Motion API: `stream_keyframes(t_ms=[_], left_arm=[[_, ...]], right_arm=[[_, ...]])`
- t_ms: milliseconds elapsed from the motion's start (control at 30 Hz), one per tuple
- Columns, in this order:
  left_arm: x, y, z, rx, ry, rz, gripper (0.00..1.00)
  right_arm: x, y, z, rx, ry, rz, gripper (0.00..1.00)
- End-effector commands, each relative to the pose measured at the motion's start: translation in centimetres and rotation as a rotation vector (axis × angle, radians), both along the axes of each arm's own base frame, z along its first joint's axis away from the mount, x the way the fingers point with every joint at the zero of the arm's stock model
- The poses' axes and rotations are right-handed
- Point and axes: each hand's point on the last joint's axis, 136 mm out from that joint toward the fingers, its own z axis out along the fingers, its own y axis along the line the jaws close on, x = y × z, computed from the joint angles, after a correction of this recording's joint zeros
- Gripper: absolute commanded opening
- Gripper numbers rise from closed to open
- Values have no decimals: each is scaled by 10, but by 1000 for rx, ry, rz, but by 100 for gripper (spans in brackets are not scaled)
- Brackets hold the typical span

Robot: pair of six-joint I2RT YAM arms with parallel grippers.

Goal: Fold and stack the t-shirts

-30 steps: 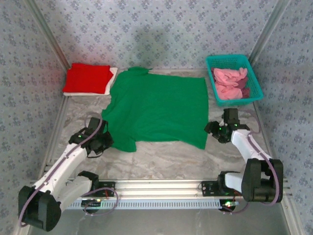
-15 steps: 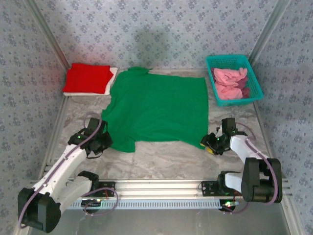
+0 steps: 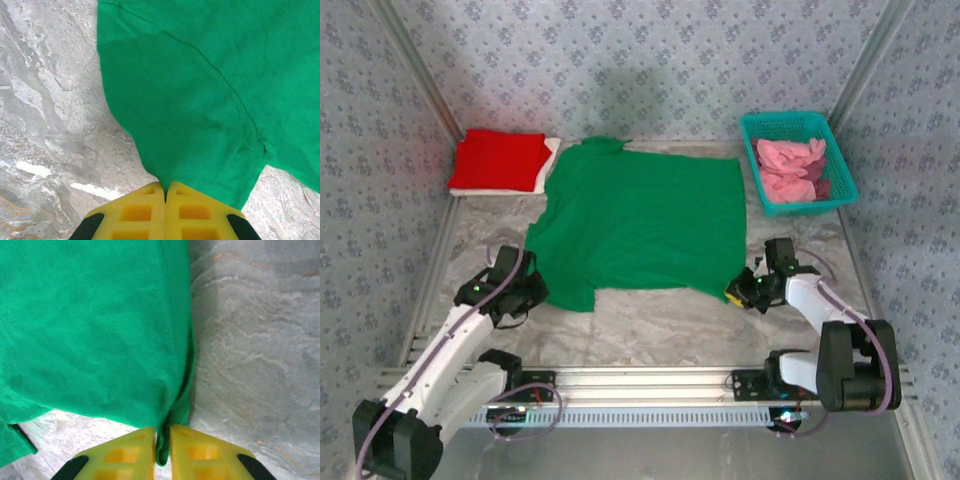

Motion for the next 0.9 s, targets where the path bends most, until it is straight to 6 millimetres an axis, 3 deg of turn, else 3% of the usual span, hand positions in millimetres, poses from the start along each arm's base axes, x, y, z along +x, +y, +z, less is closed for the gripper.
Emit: stream_keyframes(t_ms=[0, 100, 367, 733, 867], left_arm=[[-1, 6, -1, 16, -10, 15, 0], [-1, 8, 2, 6, -20, 23, 0], [0, 20, 24, 17, -72, 30, 0], [-2, 25, 47, 6, -111, 52, 0], [-1, 21, 46, -14, -110, 46, 0]], right_arm=[[1, -2, 12, -2, -3, -19, 6], [5, -7, 25, -15, -31, -41, 0], [12, -30, 62, -20, -87, -109, 0], [3, -48, 83, -50, -75, -177, 0], [-4, -49, 72, -62, -50, -183, 0]])
